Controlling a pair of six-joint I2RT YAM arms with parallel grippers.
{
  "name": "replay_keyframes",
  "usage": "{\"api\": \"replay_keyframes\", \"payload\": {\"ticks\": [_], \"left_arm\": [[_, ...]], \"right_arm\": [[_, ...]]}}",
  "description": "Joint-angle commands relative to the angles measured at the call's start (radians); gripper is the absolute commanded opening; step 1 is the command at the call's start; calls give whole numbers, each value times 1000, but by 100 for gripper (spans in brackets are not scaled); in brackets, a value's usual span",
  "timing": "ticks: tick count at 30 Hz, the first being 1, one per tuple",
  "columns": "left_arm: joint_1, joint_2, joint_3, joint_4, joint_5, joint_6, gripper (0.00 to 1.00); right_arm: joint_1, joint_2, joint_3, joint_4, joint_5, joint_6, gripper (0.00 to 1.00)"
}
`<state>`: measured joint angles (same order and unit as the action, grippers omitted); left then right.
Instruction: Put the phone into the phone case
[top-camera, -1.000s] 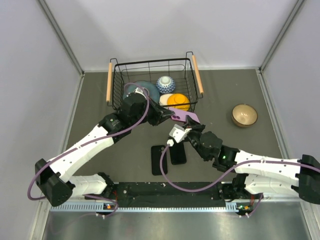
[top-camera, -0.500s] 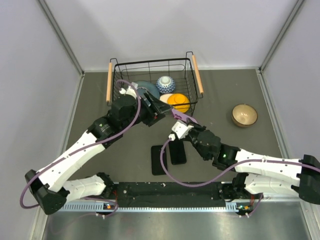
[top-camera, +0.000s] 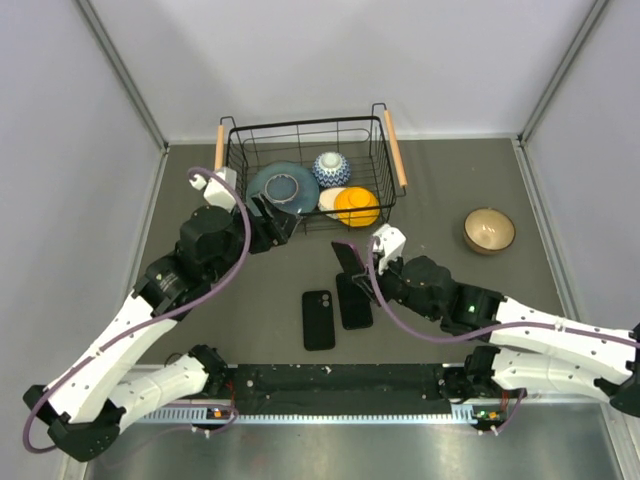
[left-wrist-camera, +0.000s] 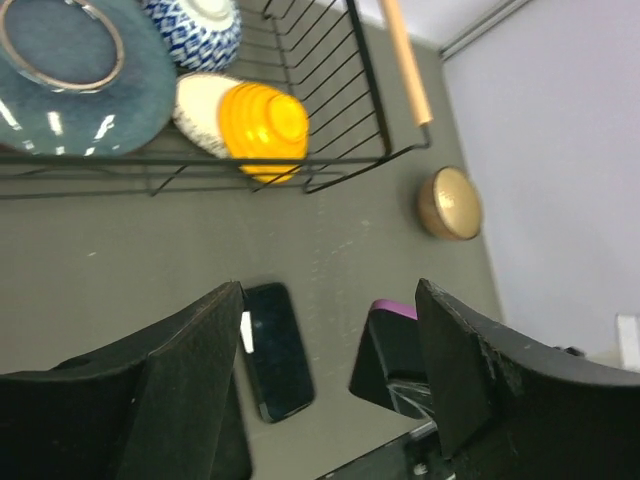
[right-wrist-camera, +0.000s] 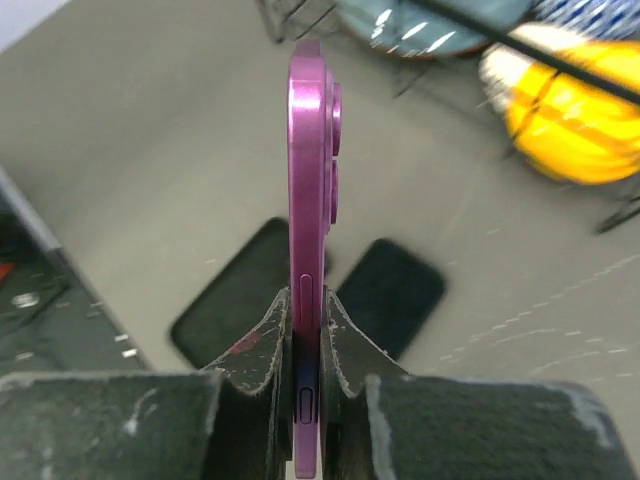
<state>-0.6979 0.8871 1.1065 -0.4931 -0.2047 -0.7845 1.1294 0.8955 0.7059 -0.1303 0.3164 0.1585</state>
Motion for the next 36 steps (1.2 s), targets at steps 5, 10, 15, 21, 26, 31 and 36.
{"api": "replay_keyframes", "payload": {"ticks": [5,10,15,21,26,31,36], "left_arm": [[11,-23,-227,-110,22,104,61],[14,-43,-390,-73,82,76,0],[15,-57,-543,7,109,-8,0],[15,-25,-669,114,126,-73,0],[15,27,-701,174,178,-85,0],[15,72,-726,208,195,-93,0],[15,70,-752,228,200,-104,0]], "right_arm": [[1,117,17,52,-284,527,0],[-37,215,-11,123,-393,673,0],[-62,335,-39,265,-451,759,0],[-85,463,-65,391,-491,854,0],[-95,542,-49,429,-516,911,0],[-99,585,-48,436,-502,929,0],[-99,592,-59,394,-470,954,0]]}}
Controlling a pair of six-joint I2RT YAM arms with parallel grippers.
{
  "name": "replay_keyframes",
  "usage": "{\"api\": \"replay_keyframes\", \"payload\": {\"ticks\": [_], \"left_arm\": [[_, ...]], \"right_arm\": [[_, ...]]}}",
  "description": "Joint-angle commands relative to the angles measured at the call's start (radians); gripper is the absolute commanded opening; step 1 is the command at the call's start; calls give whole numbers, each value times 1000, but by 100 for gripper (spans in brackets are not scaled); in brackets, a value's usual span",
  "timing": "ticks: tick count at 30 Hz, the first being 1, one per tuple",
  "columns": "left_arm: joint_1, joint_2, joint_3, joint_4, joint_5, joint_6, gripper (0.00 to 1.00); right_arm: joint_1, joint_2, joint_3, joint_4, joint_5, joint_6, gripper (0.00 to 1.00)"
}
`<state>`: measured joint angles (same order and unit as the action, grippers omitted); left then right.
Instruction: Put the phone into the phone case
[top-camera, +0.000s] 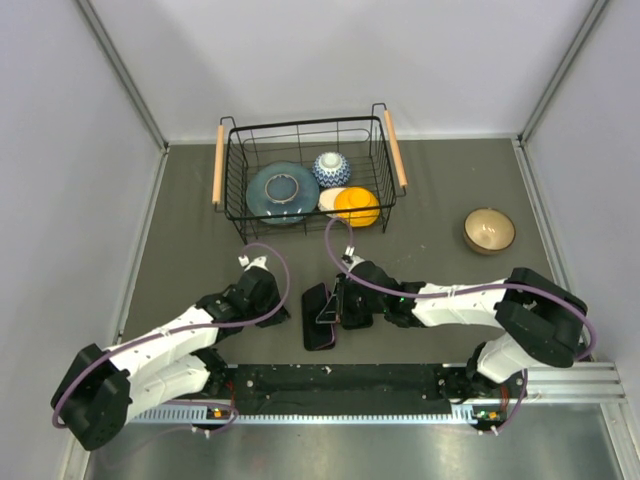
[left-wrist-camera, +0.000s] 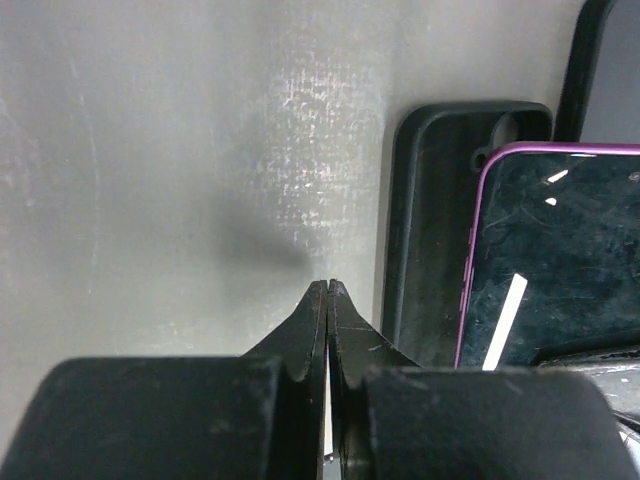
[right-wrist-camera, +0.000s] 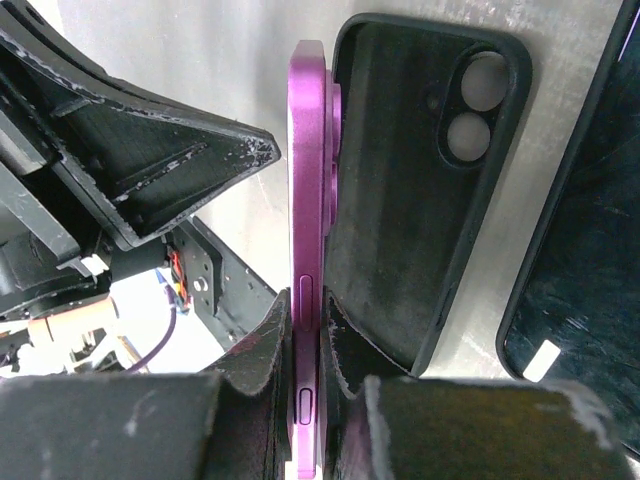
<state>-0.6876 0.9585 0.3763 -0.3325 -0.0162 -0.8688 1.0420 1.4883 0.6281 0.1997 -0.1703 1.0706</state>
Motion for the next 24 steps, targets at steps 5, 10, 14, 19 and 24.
{"api": "replay_keyframes", "payload": {"ticks": [5,10,14,19,24], "left_arm": [[5,-10,-50,87,51,-38,0],[5,-7,-66,104,73,-48,0],[5,-1,-80,128,93,-61,0],[5,13,-80,144,104,-62,0],[2,20,-88,161,127,-67,0]], "right_arm": [[-16,32,16,61,12,57,1],[-17,62,4,99,2,75,2],[-19,101,4,142,-17,86,3],[-19,147,-11,234,-37,107,3],[-17,164,-31,287,-26,129,3]]}}
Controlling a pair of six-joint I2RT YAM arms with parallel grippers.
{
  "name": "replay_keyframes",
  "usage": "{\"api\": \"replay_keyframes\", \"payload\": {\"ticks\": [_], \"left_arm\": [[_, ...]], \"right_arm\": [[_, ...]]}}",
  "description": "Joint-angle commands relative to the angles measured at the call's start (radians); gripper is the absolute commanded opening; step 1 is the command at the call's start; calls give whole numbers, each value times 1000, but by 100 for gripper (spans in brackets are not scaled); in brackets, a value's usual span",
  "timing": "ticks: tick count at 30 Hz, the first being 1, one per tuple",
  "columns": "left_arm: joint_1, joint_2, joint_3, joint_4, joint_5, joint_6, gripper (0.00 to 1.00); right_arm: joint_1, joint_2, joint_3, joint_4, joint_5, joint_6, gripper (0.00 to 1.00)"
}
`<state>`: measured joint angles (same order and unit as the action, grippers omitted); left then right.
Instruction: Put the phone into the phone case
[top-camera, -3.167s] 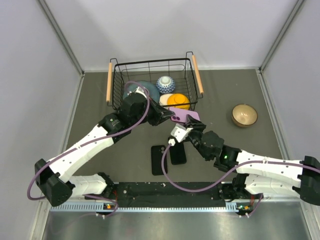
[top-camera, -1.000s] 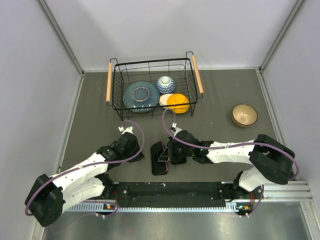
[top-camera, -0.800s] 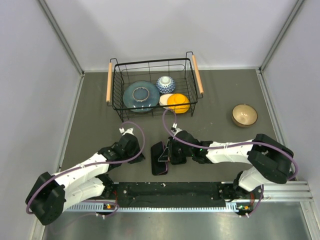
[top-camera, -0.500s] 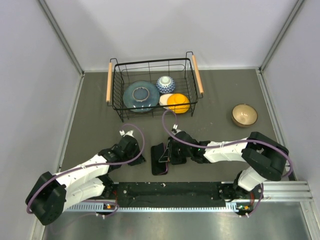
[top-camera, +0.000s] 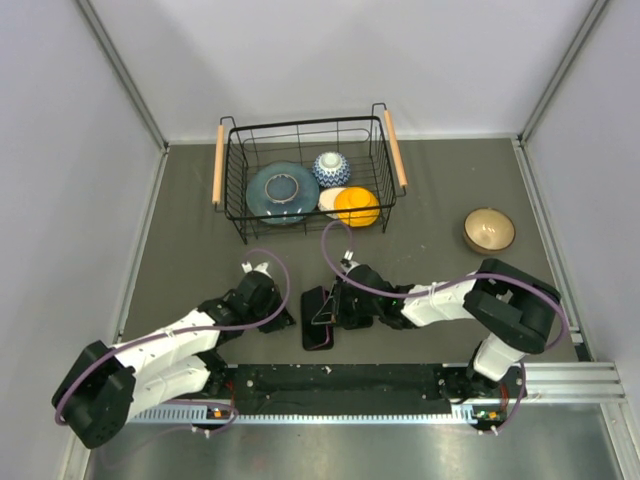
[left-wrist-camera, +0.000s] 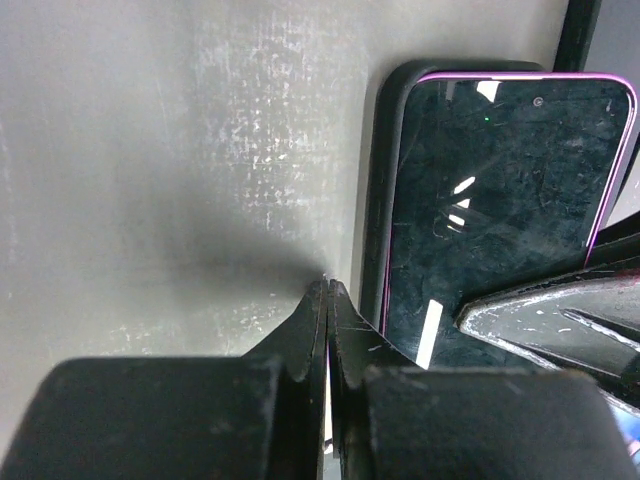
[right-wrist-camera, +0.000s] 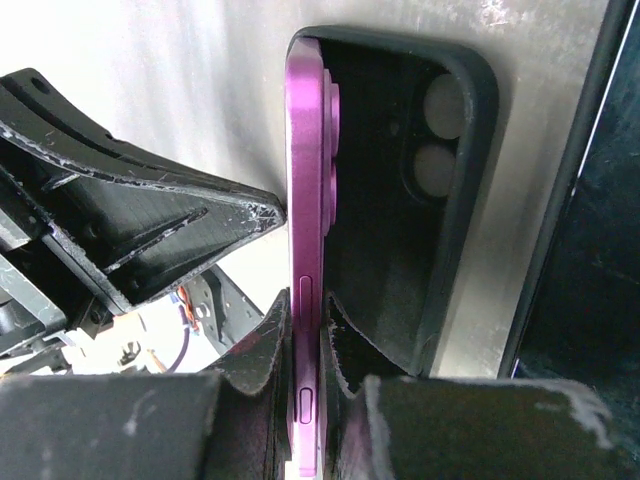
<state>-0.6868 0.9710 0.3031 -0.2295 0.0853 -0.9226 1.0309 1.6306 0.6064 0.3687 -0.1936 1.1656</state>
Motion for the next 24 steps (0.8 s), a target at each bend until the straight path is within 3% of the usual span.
{"api": "replay_keyframes", "payload": {"ticks": [1,12,21,24], "left_arm": [[3,8,-24,64,33,-21,0],[1,-5,-58,110,82,-50,0],[0,-55,-79,105,119,-88,0],[0,-83,-56,52,88,-75,0]], "right_arm": [[-9,32,-11,124,-1,39,3],[-8,92,-128,418,13,206,3],[-8,88,-120,397,22,197,12],[-8,20,-94,249,39,143,21]]}}
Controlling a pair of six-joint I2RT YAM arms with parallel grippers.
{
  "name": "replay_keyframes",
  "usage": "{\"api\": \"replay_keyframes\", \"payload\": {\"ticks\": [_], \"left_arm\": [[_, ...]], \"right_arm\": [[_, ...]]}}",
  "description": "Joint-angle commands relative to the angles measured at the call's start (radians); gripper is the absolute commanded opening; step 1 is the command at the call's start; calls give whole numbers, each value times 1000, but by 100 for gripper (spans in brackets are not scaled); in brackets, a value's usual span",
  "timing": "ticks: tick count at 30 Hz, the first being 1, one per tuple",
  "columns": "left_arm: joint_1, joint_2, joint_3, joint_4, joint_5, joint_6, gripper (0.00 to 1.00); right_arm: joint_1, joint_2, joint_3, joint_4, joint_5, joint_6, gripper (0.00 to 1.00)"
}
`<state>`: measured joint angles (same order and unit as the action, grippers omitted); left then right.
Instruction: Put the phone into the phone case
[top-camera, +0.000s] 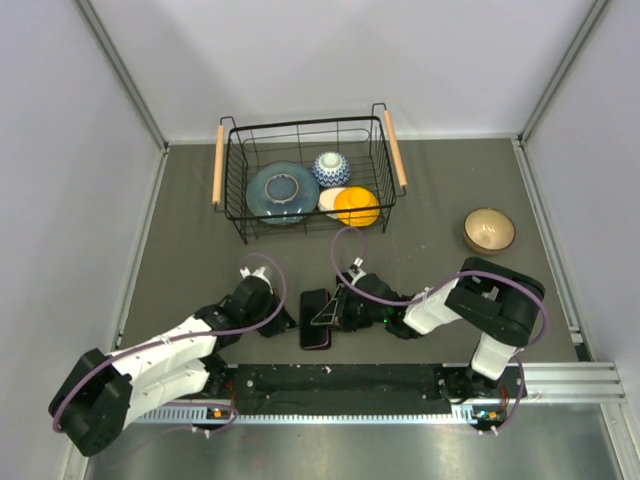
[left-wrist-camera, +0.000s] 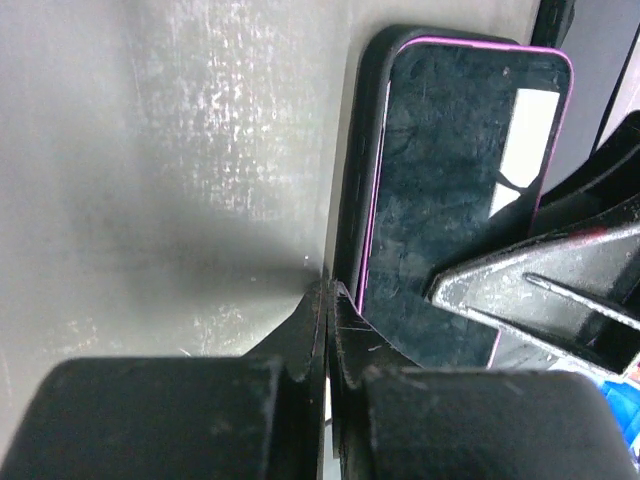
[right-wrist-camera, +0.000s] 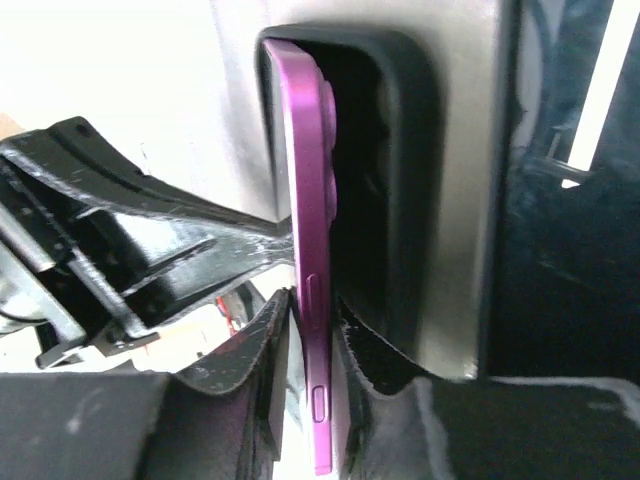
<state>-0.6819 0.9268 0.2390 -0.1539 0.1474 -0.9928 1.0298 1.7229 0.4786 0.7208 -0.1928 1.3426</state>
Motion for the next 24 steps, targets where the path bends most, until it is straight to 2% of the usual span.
{"api": "replay_keyframes", "payload": {"ticks": [1,5,6,8,13,24], "left_arm": [[-7,-45,16,-39,18,2,0],[-7,-78,55,-107,-23,19,0],[-5,-83,68,-121,-32,28,0],[-5,-91,83,-137,-43,40,0],[-5,-88,121,-158,-75,59,0],[-5,26,163,-108,-32,74,30]], "right_arm": [[-7,-94,61,-159,55,-54,26],[-7,-209,127,-459,118,-169,37],[-7,-227,138,-498,145,-183,42],[-7,-282,158,-588,170,-212,44],[-7,-348,138,-649,213,-230,49],[9,-264,158,-613,177,-281,48]]}}
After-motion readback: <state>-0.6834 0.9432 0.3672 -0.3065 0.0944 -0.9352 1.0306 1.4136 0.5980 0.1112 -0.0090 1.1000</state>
